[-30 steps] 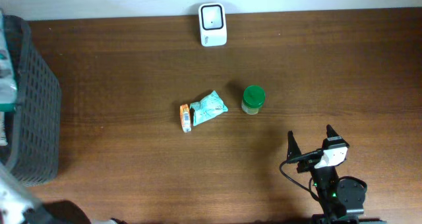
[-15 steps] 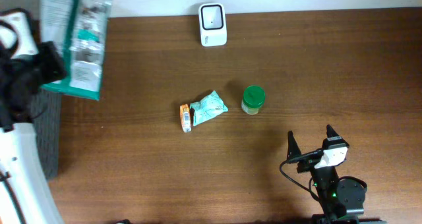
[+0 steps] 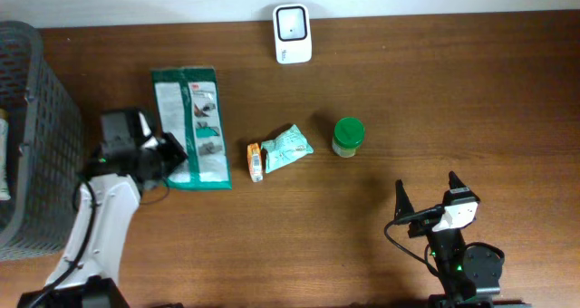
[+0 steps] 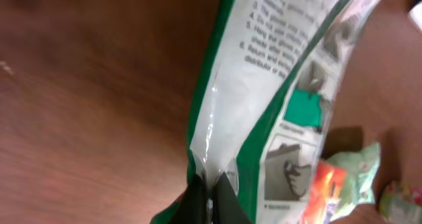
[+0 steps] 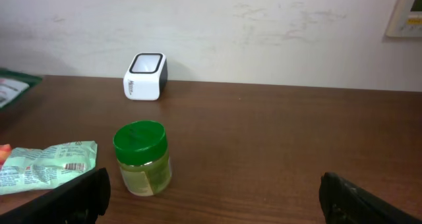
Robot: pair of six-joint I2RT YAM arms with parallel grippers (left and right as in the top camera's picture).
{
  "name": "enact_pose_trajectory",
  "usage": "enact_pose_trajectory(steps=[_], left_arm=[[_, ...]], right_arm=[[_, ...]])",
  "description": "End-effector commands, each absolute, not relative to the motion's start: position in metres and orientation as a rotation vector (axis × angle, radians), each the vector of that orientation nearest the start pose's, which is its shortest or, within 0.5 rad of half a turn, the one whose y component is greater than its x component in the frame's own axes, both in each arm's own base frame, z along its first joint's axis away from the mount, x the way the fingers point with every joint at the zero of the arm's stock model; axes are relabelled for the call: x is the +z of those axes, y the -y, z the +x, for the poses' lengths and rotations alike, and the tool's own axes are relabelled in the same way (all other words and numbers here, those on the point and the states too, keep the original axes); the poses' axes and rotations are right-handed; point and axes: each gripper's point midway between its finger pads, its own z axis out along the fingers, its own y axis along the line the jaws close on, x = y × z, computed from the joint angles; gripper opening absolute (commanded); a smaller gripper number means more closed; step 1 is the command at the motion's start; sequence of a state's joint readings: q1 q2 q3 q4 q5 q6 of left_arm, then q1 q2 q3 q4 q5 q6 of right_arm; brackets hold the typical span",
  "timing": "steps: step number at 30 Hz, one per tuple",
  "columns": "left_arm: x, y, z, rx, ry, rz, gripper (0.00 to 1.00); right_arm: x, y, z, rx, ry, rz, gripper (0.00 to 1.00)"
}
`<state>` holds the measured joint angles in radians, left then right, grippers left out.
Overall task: Scan the item barcode
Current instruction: 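Lay the 3M glove package flat on the table with the left gripper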
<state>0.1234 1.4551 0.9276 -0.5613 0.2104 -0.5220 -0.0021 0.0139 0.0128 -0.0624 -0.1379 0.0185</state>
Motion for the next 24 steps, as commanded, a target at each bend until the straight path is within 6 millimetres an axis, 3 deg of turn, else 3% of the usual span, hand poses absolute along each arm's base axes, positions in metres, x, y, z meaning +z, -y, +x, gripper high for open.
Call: enact_pose_trajectory(steps=[1,4,5,6,7,8,11,13,15,18,19,24], left_arm=[[0.076,0.014,0.342,-0.465,-2.556,-0.801,0.00],[0.072,0.024,0.340,-0.473,-2.567,-0.764,0.00],[0.072,0.025,0.341,-0.472,-2.567,-0.760,0.08],[0.072,0.025,0.341,-0.475,-2.565,-0.758,0.42],[0.072,0.025,0.341,-0.473,-2.565,-0.758,0.67],[0.073,0.025,0.343,-0.474,-2.558,-0.754,1.00],[0.087,0.023,0.357,-0.472,-2.508,-0.662,0.99],[0.115,0.020,0.372,-0.453,-2.451,-0.554,0.99],[0.170,0.013,0.389,-0.410,-2.359,-0.427,0.99],[0.246,-0.003,0.396,-0.332,-2.303,-0.319,0.99],[0.279,-0.014,0.395,-0.260,-2.280,-0.291,0.99],[0.394,-0.090,0.371,0.112,-2.110,-0.380,0.99]], right_arm=[[0.159,-0.025,0.245,0.131,-1.634,-0.100,0.98],[0.159,-0.025,0.245,0.131,-1.634,-0.099,0.98],[0.159,-0.025,0.245,0.131,-1.633,-0.100,0.98],[0.159,-0.025,0.245,0.131,-1.634,-0.100,0.98],[0.159,-0.025,0.245,0.131,-1.633,-0.100,0.98],[0.159,-0.025,0.245,0.131,-1.634,-0.100,0.98],[0.159,-0.025,0.245,0.131,-1.634,-0.100,0.98],[0.159,-0.025,0.245,0.131,-1.634,-0.100,0.98],[0.159,-0.025,0.245,0.131,-1.633,-0.100,0.98],[0.159,-0.025,0.245,0.131,-1.633,-0.100,0.98],[0.159,-0.025,0.245,0.131,-1.633,-0.100,0.98],[0.159,-0.025,0.245,0.131,-1.634,-0.100,0.98]])
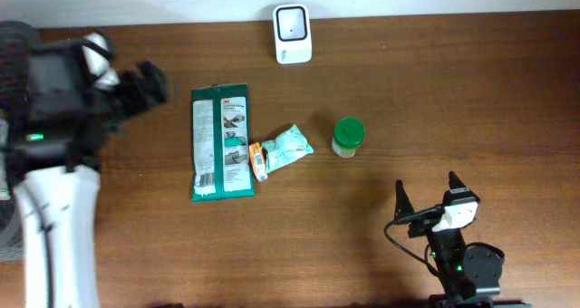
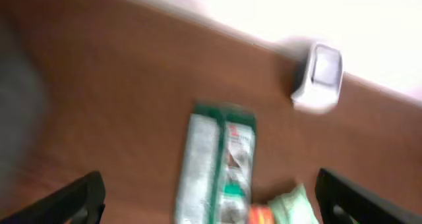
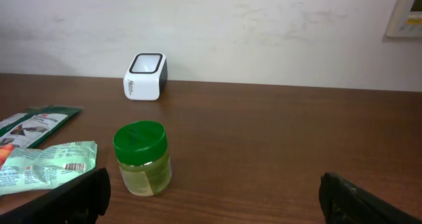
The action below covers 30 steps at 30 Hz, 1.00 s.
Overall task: Scan the item barcode
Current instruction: 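Lay the 3M glove package flat on the table with the left gripper, then reach into the basket and grasp the white tube with the left gripper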
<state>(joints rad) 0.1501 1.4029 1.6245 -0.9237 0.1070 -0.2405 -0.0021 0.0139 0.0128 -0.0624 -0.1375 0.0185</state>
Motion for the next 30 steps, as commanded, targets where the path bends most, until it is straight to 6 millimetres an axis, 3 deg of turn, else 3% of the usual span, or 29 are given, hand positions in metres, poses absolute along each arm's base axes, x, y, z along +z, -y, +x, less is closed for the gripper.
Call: enact_pose_trajectory(steps=[1,3,6,9,11,17,22,24,27,30], left_arm=[[0.412,-0.104,0.366,0.159,-2.065,-0.391,0.99],[0.431,-0.136,0.355,0.227,-1.996,-0.473,0.99],[0.430,-0.194,0.343,0.322,-1.949,-0.622,0.99],[0.406,-0.243,0.334,0.384,-1.975,-0.754,0.97],[0.374,-0.274,0.331,0.405,-2.038,-0.848,0.85],[0.295,-0.313,0.335,0.443,-2.246,-0.942,0.75],[0.279,-0.329,0.327,0.552,-2.284,-0.995,0.74],[0.274,-0.334,0.332,0.596,-2.340,-0.886,0.74],[0.253,-0.345,0.336,0.670,-2.441,-0.769,0.75],[0.226,-0.355,0.343,0.682,-2.500,-0.763,0.77]], right_arm=[[0.159,-0.025,0.245,0.131,-1.633,-0.099,0.98],[0.159,-0.025,0.245,0.131,-1.634,-0.100,0.98],[0.159,-0.025,0.245,0.131,-1.634,-0.100,0.98],[0.159,-0.025,0.245,0.131,-1.633,-0.100,0.98],[0.159,-0.025,0.245,0.131,-1.634,-0.100,0.98],[0.159,-0.025,0.245,0.131,-1.633,-0.100,0.98],[0.159,-0.025,0.245,0.131,-1.634,-0.100,0.98],[0.159,-0.025,0.245,0.131,-1.633,-0.099,0.98],[0.159,-0.025,0.245,0.131,-1.634,-0.100,0.98],[0.159,-0.025,0.245,0.131,-1.634,-0.100,0.98]])
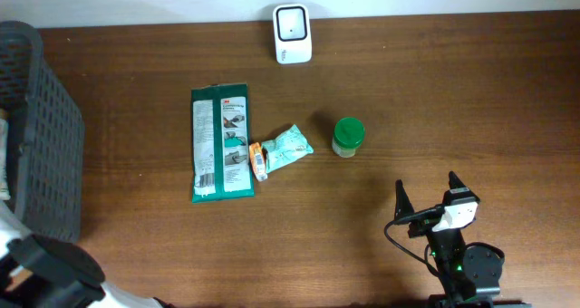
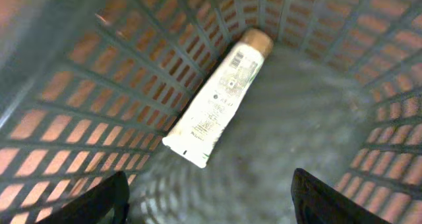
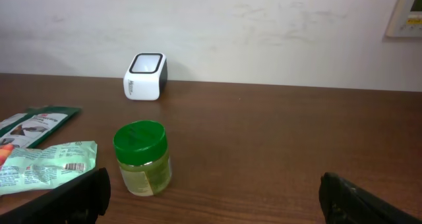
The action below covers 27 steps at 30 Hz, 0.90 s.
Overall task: Scan the item barcode
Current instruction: 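Reach into the basket and grasp the white tube with the left gripper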
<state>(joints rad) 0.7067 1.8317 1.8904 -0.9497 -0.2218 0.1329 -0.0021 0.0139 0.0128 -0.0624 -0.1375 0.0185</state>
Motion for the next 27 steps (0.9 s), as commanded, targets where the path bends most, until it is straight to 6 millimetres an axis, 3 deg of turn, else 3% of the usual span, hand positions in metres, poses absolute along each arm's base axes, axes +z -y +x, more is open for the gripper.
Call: enact_pose_trajectory(steps=[1,7,16,27], left_arm=[[0.221,-0.358,0.343,0.696,-2.506,-0.770,0.75],[0.190,-0.382,0.345,0.815,-2.544,-0.807,0.74],[0.125,-0.408,0.355,0.875,-2.634,-0.775,0.69],[0.053,-0.422,0.356,0.919,-2.746,-0.744,0.64]], right_arm=[[0.159,-0.025,0.245,0.131,-1.634,-0.100,0.98],[0.159,-0.025,0.245,0.131,-1.633,-0.100,0.98],[0.159,-0.025,0.245,0.131,-1.633,-0.100,0.98],[0.159,-0.025,0.245,0.131,-1.634,-0.100,0.98]])
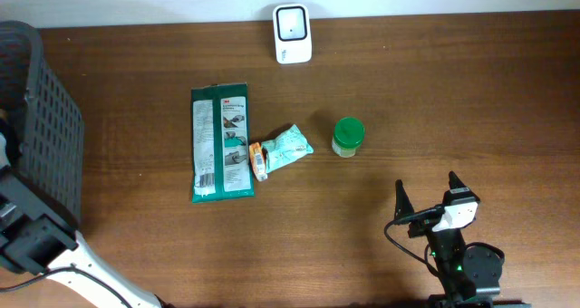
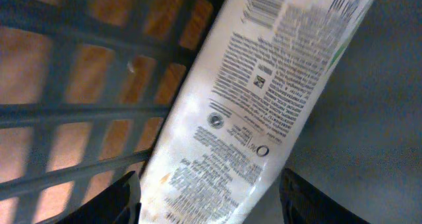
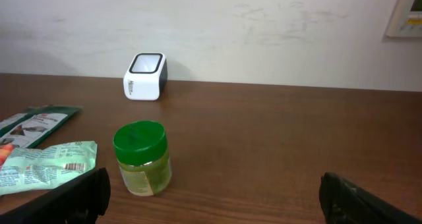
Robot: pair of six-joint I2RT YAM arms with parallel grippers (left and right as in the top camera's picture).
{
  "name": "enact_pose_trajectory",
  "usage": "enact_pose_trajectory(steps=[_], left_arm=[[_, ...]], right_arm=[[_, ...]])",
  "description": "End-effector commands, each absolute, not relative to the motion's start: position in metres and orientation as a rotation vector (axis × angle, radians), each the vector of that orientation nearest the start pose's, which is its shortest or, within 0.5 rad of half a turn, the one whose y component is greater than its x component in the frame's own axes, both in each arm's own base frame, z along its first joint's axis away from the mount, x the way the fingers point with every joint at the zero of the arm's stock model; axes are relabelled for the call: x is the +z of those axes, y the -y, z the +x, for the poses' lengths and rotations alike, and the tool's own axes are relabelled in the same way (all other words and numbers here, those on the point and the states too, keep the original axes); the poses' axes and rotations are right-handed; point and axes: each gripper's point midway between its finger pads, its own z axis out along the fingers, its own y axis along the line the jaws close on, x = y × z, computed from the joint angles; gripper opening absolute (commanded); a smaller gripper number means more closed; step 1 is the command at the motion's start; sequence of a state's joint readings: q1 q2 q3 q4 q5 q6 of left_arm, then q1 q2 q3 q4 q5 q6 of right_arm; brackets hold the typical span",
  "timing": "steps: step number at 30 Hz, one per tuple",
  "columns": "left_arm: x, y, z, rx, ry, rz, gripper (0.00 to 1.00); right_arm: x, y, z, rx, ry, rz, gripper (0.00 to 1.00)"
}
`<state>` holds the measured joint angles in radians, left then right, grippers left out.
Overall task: Scan the item barcode
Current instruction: 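Reach into the basket and grasp the white tube with the left gripper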
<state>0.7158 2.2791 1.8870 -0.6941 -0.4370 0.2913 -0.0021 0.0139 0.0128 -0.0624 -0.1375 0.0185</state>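
Note:
A white tube (image 2: 264, 99) printed with small text and a barcode lies on the floor of the grey basket (image 2: 79, 112). My left gripper (image 2: 211, 207) is open, low inside the basket, with the tube's crimped end between its fingers. The white barcode scanner (image 1: 292, 23) stands at the table's far edge, also in the right wrist view (image 3: 145, 76). My right gripper (image 3: 214, 207) is open near the front edge of the table, holding nothing. In the overhead view the left gripper is hidden at the basket (image 1: 45, 118).
A green wipes packet (image 1: 220, 141), a small orange item (image 1: 256, 161), a mint pouch (image 1: 288, 147) and a green-lidded jar (image 1: 348, 136) lie mid-table. The basket's lattice walls stand close round the left gripper. The left arm (image 1: 36, 240) reaches in from the front left.
My left gripper has come down much closer to the white tube in the basket, which now fills the view between its open fingers. The right arm and table items have not moved.
First my left gripper was shut on the edge of the green packet at the table's left. Then the packet lay flat beside the orange item and the gripper was open and raised. Then it was over the basket above the tube, and now low around it.

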Motion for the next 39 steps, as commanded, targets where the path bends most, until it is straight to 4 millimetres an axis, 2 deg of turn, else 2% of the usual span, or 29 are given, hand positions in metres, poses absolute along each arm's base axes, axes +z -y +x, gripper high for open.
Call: enact_pose_trajectory(steps=[1,4,6,10,14,17,19,20,21,23,24,25,26,28,32,35,37,38,39], left_arm=[[0.046,-0.424,0.355,0.921,-2.751,-0.750,0.64],[0.036,-0.428,0.353,0.918,-2.759,-0.760,0.63],[0.032,-0.429,0.354,0.920,-2.754,-0.761,0.58],[0.028,-0.429,0.356,0.887,-2.753,-0.759,0.31],[0.026,-0.426,0.357,0.862,-2.759,-0.757,0.08],[0.031,-0.418,0.364,0.777,-2.717,-0.819,0.02],[0.046,-0.406,0.378,0.670,-2.683,-0.785,0.00],[0.060,-0.403,0.384,0.648,-2.642,-0.797,0.00],[0.090,-0.400,0.392,0.640,-2.553,-0.835,0.00],[0.131,-0.395,0.403,0.622,-2.447,-0.852,0.00],[0.156,-0.388,0.412,0.574,-2.391,-0.825,0.00],[0.192,-0.374,0.424,0.499,-2.316,-0.759,0.00],[0.218,-0.364,0.430,0.451,-2.262,-0.710,0.00],[0.263,-0.346,0.435,0.397,-2.170,-0.646,0.00],[0.339,-0.315,0.426,0.344,-2.012,-0.607,0.00],[0.396,-0.275,0.418,0.241,-1.897,-0.556,0.00],[0.419,-0.243,0.417,0.153,-1.860,-0.500,0.00],[0.430,-0.208,0.419,0.060,-1.860,-0.417,0.00],[0.433,-0.181,0.421,-0.008,-1.876,-0.356,0.00]], right_arm=[[0.159,-0.025,0.245,0.131,-1.634,-0.100,0.98],[0.159,-0.025,0.245,0.131,-1.634,-0.099,0.98],[0.159,-0.025,0.245,0.131,-1.634,-0.100,0.98],[0.159,-0.025,0.245,0.131,-1.633,-0.100,0.98],[0.159,-0.025,0.245,0.131,-1.634,-0.100,0.99],[0.159,-0.025,0.245,0.131,-1.633,-0.100,0.98],[0.159,-0.025,0.245,0.131,-1.634,-0.100,0.98],[0.159,-0.025,0.245,0.131,-1.634,-0.100,0.98],[0.159,-0.025,0.245,0.131,-1.633,-0.100,0.98],[0.159,-0.025,0.245,0.131,-1.634,-0.100,0.98],[0.159,-0.025,0.245,0.131,-1.634,-0.100,0.98],[0.159,-0.025,0.245,0.131,-1.633,-0.099,0.98],[0.159,-0.025,0.245,0.131,-1.634,-0.100,0.98],[0.159,-0.025,0.245,0.131,-1.634,-0.100,0.98],[0.159,-0.025,0.245,0.131,-1.634,-0.100,0.98],[0.159,-0.025,0.245,0.131,-1.634,-0.100,0.99],[0.159,-0.025,0.245,0.131,-1.634,-0.100,0.98],[0.159,-0.025,0.245,0.131,-1.634,-0.100,0.98],[0.159,-0.025,0.245,0.131,-1.633,-0.100,0.98]])
